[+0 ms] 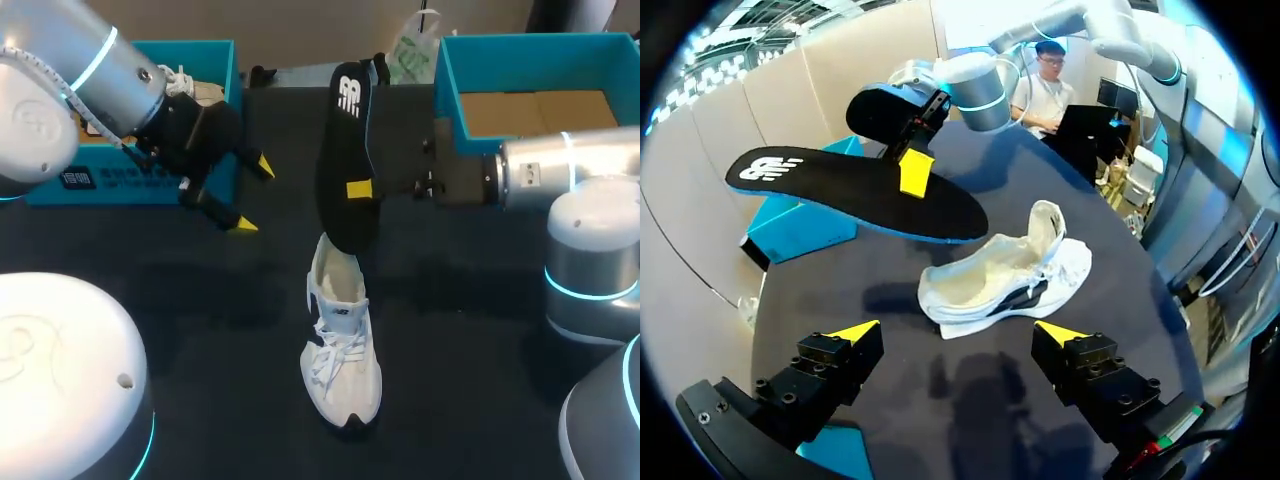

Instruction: Take the shoe out of the shoebox, open the shoe tongue, remove and reinsert the insole, then place the shoe into the shoebox

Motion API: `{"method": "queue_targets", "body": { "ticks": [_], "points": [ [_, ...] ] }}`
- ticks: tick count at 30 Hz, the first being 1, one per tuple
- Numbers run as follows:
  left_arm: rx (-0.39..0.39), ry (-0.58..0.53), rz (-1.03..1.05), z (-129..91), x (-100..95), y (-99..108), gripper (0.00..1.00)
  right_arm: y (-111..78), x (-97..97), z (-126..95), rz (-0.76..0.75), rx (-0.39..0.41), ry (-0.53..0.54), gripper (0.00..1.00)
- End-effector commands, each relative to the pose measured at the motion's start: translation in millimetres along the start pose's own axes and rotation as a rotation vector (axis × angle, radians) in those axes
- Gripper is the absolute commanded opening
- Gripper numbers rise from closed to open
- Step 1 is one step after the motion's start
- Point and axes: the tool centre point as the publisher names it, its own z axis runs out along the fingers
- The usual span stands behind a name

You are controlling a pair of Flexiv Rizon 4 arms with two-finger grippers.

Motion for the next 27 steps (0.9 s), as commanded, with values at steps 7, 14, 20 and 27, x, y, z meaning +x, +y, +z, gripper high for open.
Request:
{"method": "queue_targets", "body": {
  "ticks": [7,14,20,27],
  "points": [
    [-0.128,0.008,-0.089,30,22.9,2,1.00,-28.1,-11.8,11,-0.086,-0.061,-0.019,0.00],
    [-0.128,0.008,-0.089,30,22.9,2,1.00,-28.1,-11.8,11,-0.086,-0.061,-0.019,0.00],
    [-0.143,0.039,-0.136,50,25.9,3,1.00,-30.7,-15.7,16,-0.087,-0.063,-0.022,0.00],
    [-0.222,0.013,-0.208,71,27.9,6,1.00,-32.1,-22.0,21,-0.130,-0.101,-0.035,0.00]
  ]
}}
